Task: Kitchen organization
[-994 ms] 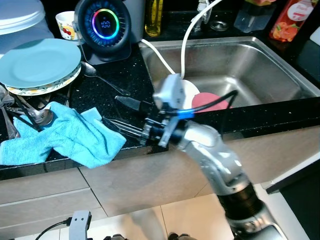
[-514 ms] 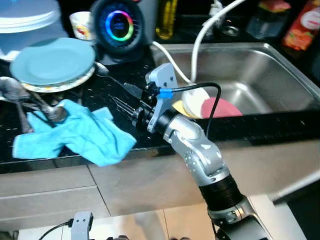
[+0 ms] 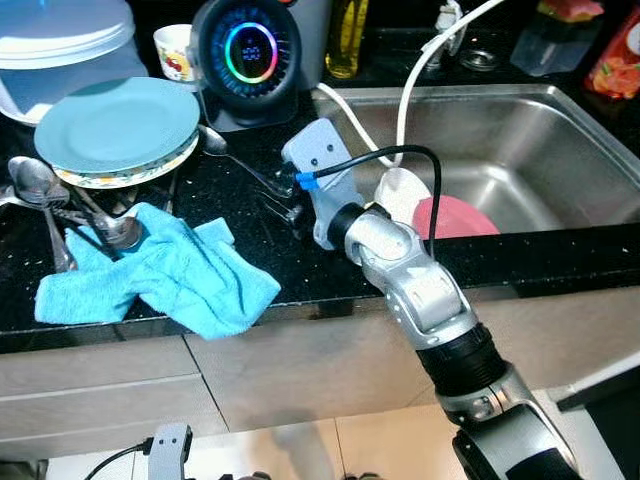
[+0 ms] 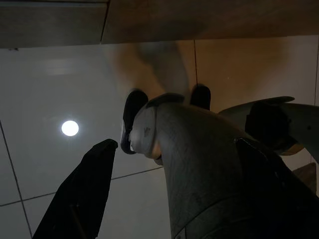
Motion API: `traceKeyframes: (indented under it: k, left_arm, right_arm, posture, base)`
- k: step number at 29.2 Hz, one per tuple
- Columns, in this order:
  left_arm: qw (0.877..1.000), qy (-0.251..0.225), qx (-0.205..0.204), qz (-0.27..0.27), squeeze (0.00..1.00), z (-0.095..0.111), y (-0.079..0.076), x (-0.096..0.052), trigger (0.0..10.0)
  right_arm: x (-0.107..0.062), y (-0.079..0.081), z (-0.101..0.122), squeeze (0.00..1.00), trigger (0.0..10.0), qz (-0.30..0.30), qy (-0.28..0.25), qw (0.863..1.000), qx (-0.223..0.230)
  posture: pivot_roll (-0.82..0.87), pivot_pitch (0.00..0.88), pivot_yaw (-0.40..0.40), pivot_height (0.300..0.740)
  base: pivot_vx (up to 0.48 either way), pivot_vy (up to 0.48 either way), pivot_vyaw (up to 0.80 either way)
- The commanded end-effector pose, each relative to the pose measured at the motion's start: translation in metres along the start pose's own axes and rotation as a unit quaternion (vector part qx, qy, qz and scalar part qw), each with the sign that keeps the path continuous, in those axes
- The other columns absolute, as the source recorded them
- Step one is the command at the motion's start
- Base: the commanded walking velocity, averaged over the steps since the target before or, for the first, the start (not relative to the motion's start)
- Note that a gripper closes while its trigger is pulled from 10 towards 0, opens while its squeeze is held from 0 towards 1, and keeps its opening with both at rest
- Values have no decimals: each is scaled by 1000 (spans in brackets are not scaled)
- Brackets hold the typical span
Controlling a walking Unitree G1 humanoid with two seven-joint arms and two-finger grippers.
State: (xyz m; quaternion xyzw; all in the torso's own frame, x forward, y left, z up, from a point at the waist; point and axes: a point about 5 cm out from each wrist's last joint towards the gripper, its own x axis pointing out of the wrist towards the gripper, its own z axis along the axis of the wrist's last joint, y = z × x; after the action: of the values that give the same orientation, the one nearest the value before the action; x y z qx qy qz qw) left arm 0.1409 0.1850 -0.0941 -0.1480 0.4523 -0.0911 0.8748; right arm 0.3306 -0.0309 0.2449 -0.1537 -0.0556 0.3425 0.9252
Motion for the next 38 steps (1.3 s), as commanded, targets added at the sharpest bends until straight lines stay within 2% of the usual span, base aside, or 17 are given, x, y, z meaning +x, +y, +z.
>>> traceKeyframes:
  k: [1, 6, 10, 13, 19, 22, 26, 33, 36, 38]
  left_arm:
    - [999, 37, -9, -2, 0, -20, -2, -4, 10000]
    - [999, 43, -8, -2, 0, -23, -2, -5, 10000]
    - [999, 47, -7, -1, 0, -25, -2, -5, 10000]
    - [999, 48, -7, -1, 0, -25, -2, -5, 10000]
    - [999, 48, -8, 0, 0, -26, -3, -5, 10000]
    - [999, 48, -9, -1, 0, -27, -4, -4, 10000]
    - [999, 49, -10, -2, 0, -28, -5, -4, 10000]
    - [999, 48, -14, 0, 0, -29, -4, -5, 10000]
    - [999, 48, -14, 1, 0, -29, -3, -6, 10000]
    - [999, 48, -15, 2, 0, -29, -3, -6, 10000]
  right_arm:
    - [-1, 5, 4, 0, 10000, 14, 0, 1000, 0]
    - [-10, 7, 9, 0, 10000, 36, 4, 998, 43]
    - [-14, 7, 17, 0, 10000, 43, -14, 992, 121]
    - [-14, 7, 19, 0, 10000, 43, -13, 990, 137]
    - [-15, 18, 9, 0, 10000, 50, 34, 990, 127]
    - [-15, 34, 7, 0, 10000, 85, 49, 986, 138]
    - [-14, 46, 7, 0, 10000, 110, 53, 981, 148]
    - [-10, 50, 3, 0, 10000, 103, 66, 982, 145]
    - [-10, 48, -8, 0, 10000, 79, 109, 986, 98]
    - [-9, 48, -12, 0, 10000, 70, 120, 986, 92]
  posture:
    - [100, 140, -46, 740]
    - [92, 138, -46, 740]
    - [91, 136, -49, 740]
    - [91, 130, -54, 740]
    - [94, 128, -61, 740]
    - [94, 132, -63, 740]
    - [100, 137, -64, 740]
    - [105, 141, -60, 740]
    - [104, 143, -58, 740]
    - [104, 143, -58, 740]
  base:
    - [0, 0, 0]
    - [0, 0, 0]
    - [0, 0, 0]
    - [0, 0, 0]
    - [0, 0, 0]
    - [0, 0, 0]
    - [0, 0, 0]
    - [0, 0, 0]
    - [0, 0, 0]
    - [0, 0, 0]
